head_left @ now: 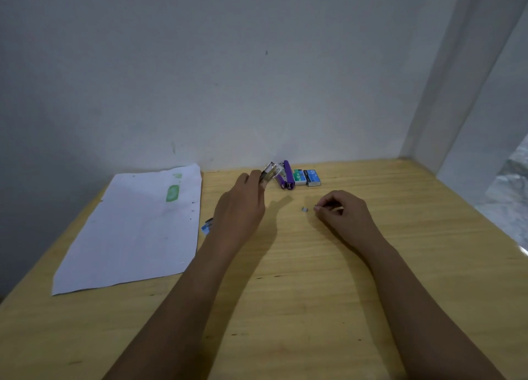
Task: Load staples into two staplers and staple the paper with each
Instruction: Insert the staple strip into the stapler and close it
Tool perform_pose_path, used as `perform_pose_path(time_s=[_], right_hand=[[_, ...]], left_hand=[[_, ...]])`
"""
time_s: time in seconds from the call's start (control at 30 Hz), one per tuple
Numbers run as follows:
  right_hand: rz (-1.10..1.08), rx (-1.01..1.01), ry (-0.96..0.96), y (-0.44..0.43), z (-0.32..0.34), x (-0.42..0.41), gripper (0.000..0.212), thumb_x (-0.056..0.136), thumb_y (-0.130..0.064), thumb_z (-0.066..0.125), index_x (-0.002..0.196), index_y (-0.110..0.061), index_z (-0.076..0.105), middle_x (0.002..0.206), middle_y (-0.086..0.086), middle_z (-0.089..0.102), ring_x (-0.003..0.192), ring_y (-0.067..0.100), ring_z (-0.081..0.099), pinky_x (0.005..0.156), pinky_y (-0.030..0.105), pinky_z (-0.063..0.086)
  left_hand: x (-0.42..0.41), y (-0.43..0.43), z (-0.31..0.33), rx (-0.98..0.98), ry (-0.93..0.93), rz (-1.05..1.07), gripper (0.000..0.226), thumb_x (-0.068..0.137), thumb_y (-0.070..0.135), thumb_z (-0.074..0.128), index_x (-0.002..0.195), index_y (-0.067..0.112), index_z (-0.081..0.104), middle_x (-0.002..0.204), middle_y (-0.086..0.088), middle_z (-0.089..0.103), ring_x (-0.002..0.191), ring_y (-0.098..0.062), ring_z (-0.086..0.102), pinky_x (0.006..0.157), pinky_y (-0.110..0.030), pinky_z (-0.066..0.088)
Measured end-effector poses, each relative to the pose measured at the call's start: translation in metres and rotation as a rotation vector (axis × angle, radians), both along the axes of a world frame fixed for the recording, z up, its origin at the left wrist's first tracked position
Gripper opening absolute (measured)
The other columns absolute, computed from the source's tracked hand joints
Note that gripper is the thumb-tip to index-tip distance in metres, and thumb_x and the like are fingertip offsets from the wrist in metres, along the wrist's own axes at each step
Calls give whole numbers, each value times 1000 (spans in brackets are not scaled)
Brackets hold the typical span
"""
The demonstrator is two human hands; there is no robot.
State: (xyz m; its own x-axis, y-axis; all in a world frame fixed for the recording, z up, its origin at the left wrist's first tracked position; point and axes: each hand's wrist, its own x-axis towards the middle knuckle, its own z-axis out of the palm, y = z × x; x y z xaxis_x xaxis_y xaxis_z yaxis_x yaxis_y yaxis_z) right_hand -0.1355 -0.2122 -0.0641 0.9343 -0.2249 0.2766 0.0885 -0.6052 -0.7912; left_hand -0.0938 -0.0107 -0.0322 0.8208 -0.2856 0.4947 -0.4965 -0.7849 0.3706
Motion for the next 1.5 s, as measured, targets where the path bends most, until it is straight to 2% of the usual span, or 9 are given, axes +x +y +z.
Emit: perform_pose_path(time_s=[0.27, 0.43, 0.63, 0.83, 0.93, 1.03, 1.17, 1.3, 1.5], right_hand=[[11, -38, -12, 2, 1, -1, 3, 84, -16, 67, 86, -17, 65, 88, -7, 62, 81, 1, 56, 63, 10, 38], [26, -59, -14, 3, 1, 2, 4, 84, -16, 66, 88, -16, 66, 89, -8, 62, 82, 1, 56, 63, 9, 40], [44, -80, -18, 5, -2, 4, 4, 84, -16, 67, 87, -17, 65, 90, -6, 63, 83, 3, 57, 64, 12, 40], [66, -102, 9, 8, 0, 4, 6, 85, -17, 65, 91, -17, 64, 91, -8, 61, 84, 3, 56, 67, 15, 41], [71, -100, -4, 10, 1, 2, 5, 85, -16, 65, 89, -18, 64, 89, -11, 60, 84, 2, 56, 66, 14, 40], [72, -78, -31, 12, 4, -1, 4, 85, -15, 65, 87, -18, 63, 87, -13, 60, 82, 1, 56, 65, 13, 40], [57, 51, -71, 15, 5, -3, 2, 86, -14, 65, 86, -15, 64, 85, -9, 65, 77, 3, 59, 66, 15, 44], [29, 220, -102, 18, 4, -3, 8, 83, -9, 68, 88, -13, 64, 89, -5, 66, 70, 4, 61, 68, 17, 52], [23, 330, -143, 19, 7, -2, 17, 80, -2, 69, 85, -18, 70, 91, 2, 69, 71, 6, 65, 71, 17, 54]], left_hand=[[-9, -3, -17, 24, 87, 0, 30, 101, 34, 25, 96, 16, 49, 77, 4, 48, 68, -19, 48, 62, -31, 31], [-14, -2, -13, -58, 103, -3, 28, 99, 35, 27, 79, 21, 39, 64, 10, 38, 57, -7, 36, 67, -32, 29], [-14, 4, -11, -167, 136, -15, 35, 97, 36, 33, 64, 26, 33, 58, 8, 38, 53, -9, 36, 66, -32, 28], [-14, 8, -8, -201, 193, -19, 32, 95, 38, 37, 82, 14, 53, 64, 6, 49, 61, -15, 46, 64, -31, 26], [-15, 9, -6, -217, 200, -24, 32, 94, 39, 38, 83, 13, 55, 66, 4, 51, 66, -19, 49, 64, -31, 26], [-16, 9, -7, -171, 226, -32, 32, 95, 38, 36, 79, 16, 52, 63, 6, 46, 60, -13, 43, 65, -32, 26], [-15, 6, -11, -112, 222, -30, 35, 94, 38, 32, 80, 14, 54, 68, 4, 48, 63, -12, 42, 68, -33, 27], [-16, 5, -12, -29, 233, -38, 32, 95, 31, 30, 87, 13, 55, 78, -1, 54, 73, -20, 47, 74, -35, 31], [-16, 1, -14, 54, 267, -45, 32, 97, 26, 25, 93, 13, 54, 84, -3, 53, 80, -23, 48, 78, -38, 32]])
